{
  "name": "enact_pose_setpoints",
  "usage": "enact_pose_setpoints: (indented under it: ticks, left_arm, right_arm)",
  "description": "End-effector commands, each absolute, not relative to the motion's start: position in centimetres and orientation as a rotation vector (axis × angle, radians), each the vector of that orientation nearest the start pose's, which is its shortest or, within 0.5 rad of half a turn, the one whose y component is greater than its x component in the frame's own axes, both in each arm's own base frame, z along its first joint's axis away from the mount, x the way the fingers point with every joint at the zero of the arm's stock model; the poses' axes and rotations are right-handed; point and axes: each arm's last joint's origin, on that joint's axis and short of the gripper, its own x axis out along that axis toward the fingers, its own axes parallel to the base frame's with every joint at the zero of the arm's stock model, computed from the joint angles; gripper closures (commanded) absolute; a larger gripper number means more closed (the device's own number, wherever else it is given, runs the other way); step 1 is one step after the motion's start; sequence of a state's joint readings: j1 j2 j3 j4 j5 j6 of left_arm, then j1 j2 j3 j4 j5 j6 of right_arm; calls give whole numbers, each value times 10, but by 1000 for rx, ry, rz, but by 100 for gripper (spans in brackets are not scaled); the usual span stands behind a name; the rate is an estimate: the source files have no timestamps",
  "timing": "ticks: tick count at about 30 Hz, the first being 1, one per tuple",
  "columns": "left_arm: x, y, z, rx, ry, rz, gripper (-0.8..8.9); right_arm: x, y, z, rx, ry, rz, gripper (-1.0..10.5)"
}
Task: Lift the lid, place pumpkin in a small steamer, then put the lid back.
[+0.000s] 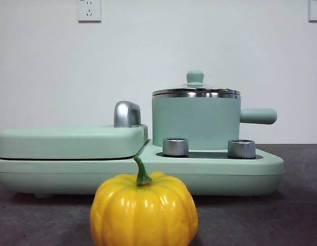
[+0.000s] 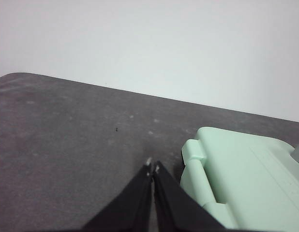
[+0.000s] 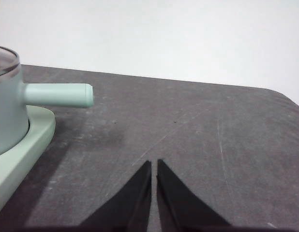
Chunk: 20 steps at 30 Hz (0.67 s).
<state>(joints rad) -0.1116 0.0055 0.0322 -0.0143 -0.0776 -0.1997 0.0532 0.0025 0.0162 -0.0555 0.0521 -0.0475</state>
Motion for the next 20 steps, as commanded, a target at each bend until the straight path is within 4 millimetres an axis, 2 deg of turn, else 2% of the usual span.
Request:
enact_pose_setpoints:
  ticks: [1, 9, 13, 20]
  left_arm:
    - [97, -8, 167, -228, 2, -31, 807]
    - [97, -8, 166, -454, 20, -28, 806]
    - [95, -8, 176, -487, -29, -39, 803]
    - [88, -8, 204, -490, -85, -53, 803]
  right_arm:
    - [97, 4, 164, -11, 28, 4, 929]
    - [97, 3, 167, 404, 6, -18, 929]
    - [95, 3, 176, 382, -38, -11, 929]
    - [85, 4, 210, 374, -24, 33, 935]
